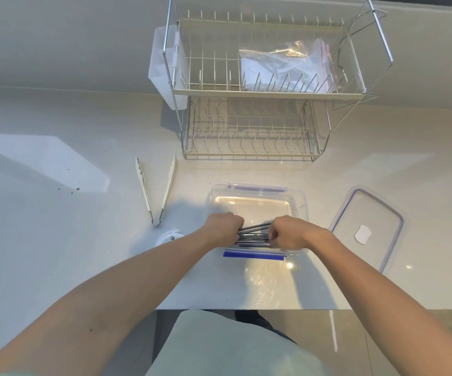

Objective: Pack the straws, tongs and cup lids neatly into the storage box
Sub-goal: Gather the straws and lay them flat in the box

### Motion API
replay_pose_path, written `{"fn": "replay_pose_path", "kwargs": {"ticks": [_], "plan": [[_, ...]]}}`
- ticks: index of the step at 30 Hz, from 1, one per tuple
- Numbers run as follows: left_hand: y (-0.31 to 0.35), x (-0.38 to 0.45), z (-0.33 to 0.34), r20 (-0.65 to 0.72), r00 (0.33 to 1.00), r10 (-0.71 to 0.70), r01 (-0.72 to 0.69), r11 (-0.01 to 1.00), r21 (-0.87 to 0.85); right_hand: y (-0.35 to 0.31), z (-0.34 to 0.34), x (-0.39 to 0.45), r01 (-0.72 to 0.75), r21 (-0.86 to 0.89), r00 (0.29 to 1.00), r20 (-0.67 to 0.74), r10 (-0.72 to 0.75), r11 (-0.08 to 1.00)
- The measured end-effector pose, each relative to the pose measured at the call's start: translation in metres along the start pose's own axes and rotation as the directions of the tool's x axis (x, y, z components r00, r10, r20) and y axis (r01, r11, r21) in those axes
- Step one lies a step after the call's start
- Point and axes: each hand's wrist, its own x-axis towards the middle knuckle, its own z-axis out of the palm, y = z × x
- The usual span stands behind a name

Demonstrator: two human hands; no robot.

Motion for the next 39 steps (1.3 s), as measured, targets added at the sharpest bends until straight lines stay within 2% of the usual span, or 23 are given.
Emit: {"fn": "replay_pose_path", "kwargs": {"ticks": [6, 14, 17, 19, 20, 22, 24, 28, 33, 39], "plan": [[-0.002, 0.005, -0.01, 0.029, 0.999, -0.018, 0.021, 0.995, -0.101, -0.017, 0.014, 0.017, 0.111, 0.126, 0.984, -0.153, -0.091, 0.986], [-0.004, 0.01, -0.015, 0.036, 0.999, -0.02, 0.023, 0.997, -0.079, -0.02, 0.032, 0.025, 0.141, 0.221, 0.977, -0.187, -0.101, 0.965], [-0.003, 0.009, -0.015, 0.04, 0.999, -0.016, 0.018, 0.998, -0.067, -0.018, 0.026, 0.026, 0.15, 0.327, 0.937, -0.347, -0.029, 0.933], [-0.002, 0.009, -0.015, 0.045, 0.999, 0.001, 0.002, 0.998, -0.069, -0.01, 0.019, 0.028, 0.109, 0.241, 0.9, -0.436, 0.007, 0.964], [-0.002, 0.009, -0.015, 0.053, 0.999, 0.013, -0.01, 0.998, -0.069, -0.005, 0.017, 0.028, 0.059, 0.162, 0.907, -0.421, 0.015, 0.985], [-0.001, 0.009, -0.013, 0.062, 0.997, 0.037, -0.034, 0.998, -0.048, 0.005, 0.016, 0.026, -0.043, 0.024, 0.95, -0.307, 0.048, 0.999], [0.0, 0.009, -0.012, 0.051, 0.998, 0.041, -0.04, 0.999, -0.025, 0.012, 0.018, 0.023, -0.084, -0.05, 0.972, -0.226, 0.07, 0.995], [0.003, 0.009, -0.009, 0.025, 0.998, 0.051, -0.05, 0.998, -0.028, 0.014, 0.021, 0.02, -0.077, -0.105, 0.979, -0.194, 0.055, 0.991], [0.002, 0.005, -0.008, -0.003, 0.999, 0.045, -0.045, 0.998, 0.042, 0.01, 0.023, 0.021, -0.033, -0.18, 0.969, -0.247, -0.013, 0.983], [0.002, 0.002, -0.016, 0.054, 0.997, 0.061, -0.068, 0.988, 0.138, 0.002, 0.018, 0.026, -0.024, -0.212, 0.977, -0.211, -0.022, 0.977]]}}
